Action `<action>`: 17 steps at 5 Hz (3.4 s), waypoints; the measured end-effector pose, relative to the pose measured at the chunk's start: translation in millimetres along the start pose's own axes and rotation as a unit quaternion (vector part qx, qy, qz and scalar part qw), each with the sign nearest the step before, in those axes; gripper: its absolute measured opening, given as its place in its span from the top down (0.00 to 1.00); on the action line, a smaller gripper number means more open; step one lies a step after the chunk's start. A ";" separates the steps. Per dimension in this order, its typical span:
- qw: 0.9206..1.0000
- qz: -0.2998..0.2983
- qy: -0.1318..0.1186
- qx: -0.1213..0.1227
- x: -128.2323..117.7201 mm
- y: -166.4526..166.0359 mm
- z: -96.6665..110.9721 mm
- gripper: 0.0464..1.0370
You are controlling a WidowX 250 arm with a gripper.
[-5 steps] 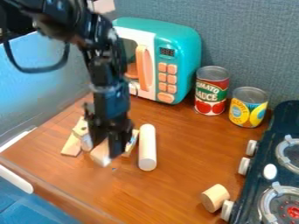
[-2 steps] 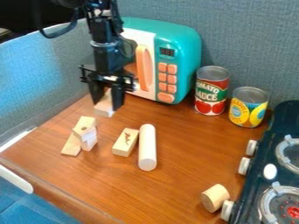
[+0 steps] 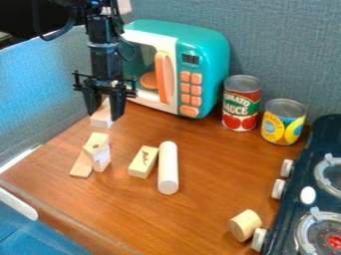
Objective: Put the block on top of the cube with hole in the middle
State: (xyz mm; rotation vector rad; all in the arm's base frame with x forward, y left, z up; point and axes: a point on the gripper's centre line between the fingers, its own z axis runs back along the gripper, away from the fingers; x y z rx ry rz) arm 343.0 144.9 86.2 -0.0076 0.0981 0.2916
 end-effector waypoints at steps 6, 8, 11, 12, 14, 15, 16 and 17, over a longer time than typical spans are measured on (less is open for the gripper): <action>0.999 -0.040 0.027 -0.005 -15.4 -2.5 -28.3 0.50; 0.998 -0.044 0.047 0.008 -27.7 1.8 -37.8 0.50; 0.998 -0.029 0.052 0.001 -28.0 -0.5 -35.8 0.03; 0.998 -0.029 0.046 -0.011 -26.0 -3.6 -33.9 0.04; 0.997 -0.042 -0.063 0.004 -22.0 -4.0 -13.4 0.04; 0.997 -0.043 -0.064 0.025 -20.6 -4.3 -12.3 0.04; 0.997 -0.053 -0.058 0.025 -22.3 -4.9 -12.5 0.04; 0.996 -0.065 -0.055 0.019 -22.5 -6.8 -10.2 0.04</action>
